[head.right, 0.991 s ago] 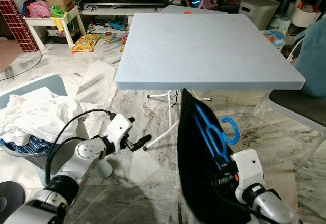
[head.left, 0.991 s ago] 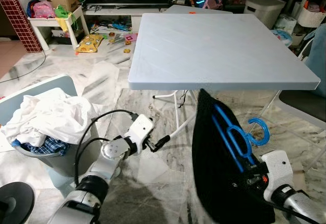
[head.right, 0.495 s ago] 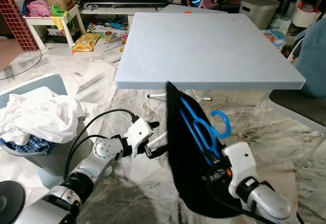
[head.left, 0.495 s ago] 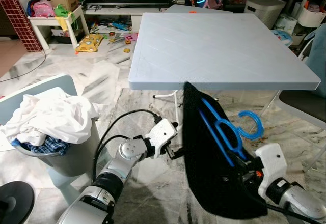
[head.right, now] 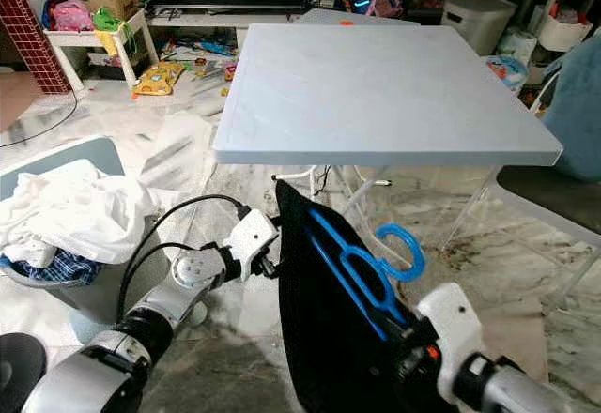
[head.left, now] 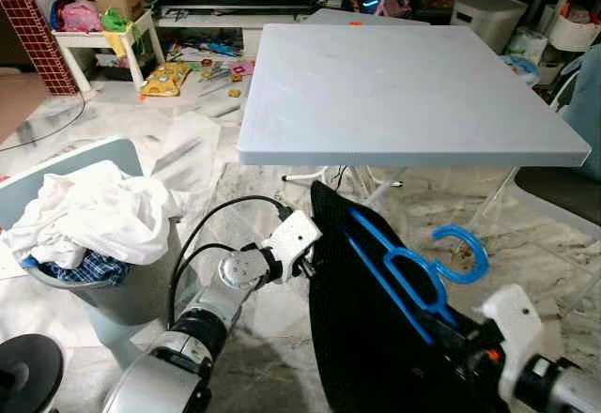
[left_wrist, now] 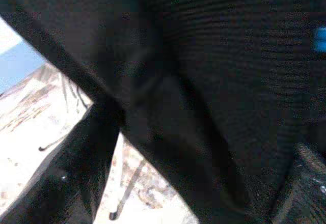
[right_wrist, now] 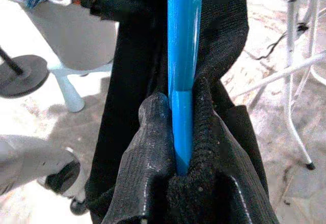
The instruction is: Hang hanger
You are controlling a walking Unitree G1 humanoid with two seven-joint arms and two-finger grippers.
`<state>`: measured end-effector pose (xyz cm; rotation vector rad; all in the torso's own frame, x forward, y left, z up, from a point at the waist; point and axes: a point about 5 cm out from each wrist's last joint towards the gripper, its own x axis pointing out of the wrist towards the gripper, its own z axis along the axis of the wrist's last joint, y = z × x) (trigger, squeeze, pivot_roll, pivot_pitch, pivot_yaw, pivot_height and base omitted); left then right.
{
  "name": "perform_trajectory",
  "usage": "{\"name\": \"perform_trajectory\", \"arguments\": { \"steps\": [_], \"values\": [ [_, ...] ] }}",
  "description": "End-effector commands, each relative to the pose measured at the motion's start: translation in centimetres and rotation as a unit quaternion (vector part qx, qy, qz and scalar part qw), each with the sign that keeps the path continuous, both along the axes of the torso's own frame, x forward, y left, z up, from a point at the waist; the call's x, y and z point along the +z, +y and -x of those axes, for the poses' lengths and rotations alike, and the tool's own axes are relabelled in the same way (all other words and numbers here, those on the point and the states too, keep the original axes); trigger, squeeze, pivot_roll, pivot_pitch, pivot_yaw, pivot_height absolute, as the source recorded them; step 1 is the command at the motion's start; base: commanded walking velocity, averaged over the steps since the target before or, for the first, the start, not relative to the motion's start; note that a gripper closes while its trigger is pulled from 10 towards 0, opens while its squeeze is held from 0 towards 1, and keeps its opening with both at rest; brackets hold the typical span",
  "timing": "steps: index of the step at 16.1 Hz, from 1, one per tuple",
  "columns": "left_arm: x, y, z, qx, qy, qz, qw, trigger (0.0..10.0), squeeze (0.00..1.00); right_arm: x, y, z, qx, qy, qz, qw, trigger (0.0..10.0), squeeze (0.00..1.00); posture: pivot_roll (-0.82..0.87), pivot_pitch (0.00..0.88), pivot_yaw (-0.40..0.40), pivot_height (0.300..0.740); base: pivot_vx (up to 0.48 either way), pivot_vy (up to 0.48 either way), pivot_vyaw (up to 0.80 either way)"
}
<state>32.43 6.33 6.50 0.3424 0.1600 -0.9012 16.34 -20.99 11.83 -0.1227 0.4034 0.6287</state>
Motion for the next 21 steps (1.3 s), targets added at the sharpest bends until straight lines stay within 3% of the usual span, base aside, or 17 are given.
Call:
{"name": "perform_trajectory", "arguments": {
  "steps": [1,6,8,12,17,21],
  "values": [
    [0.6,0.3,-0.6,0.013,-0.011,-0.001,1.0,0.0,0.0,1.3,0.1,-0.1,0.014,-0.022,-0.004,1.0,10.0,0.0,-0.08,0.0,-0.026,0.74,0.0,0.0,0.0],
    [1.3,1.0,-1.4,0.044,-0.014,0.02,0.999,0.0,0.0,0.6,-2.5,-0.5,-0.018,-0.018,0.098,0.995,10.0,0.0,-0.08,0.0,-0.032,0.74,0.0,0.0,0.0],
    [1.3,1.2,-1.4,0.046,-0.012,0.025,0.999,0.0,0.0,0.2,-2.9,-0.2,-0.002,-0.006,0.126,0.992,10.0,0.0,-0.08,0.0,-0.034,0.74,0.0,0.0,0.0],
    [2.0,2.9,-2.6,0.118,-0.002,0.044,0.992,0.0,0.0,0.6,-4.4,1.0,0.028,0.01,0.16,0.987,10.0,0.0,-0.08,0.0,-0.034,0.74,0.0,0.0,0.0],
    [1.7,3.6,-3.1,0.159,0.025,0.037,0.986,0.0,0.0,2.6,-5.3,3.0,0.07,0.008,0.134,0.988,10.0,0.0,-0.08,0.0,-0.017,0.74,0.0,0.0,0.0],
    [1.3,3.2,-2.8,0.138,0.046,0.025,0.989,0.0,0.0,5.1,-5.6,2.3,0.056,-0.049,0.076,0.994,10.0,0.0,-0.08,0.0,-0.01,0.74,0.0,0.0,0.0]
  ]
}}
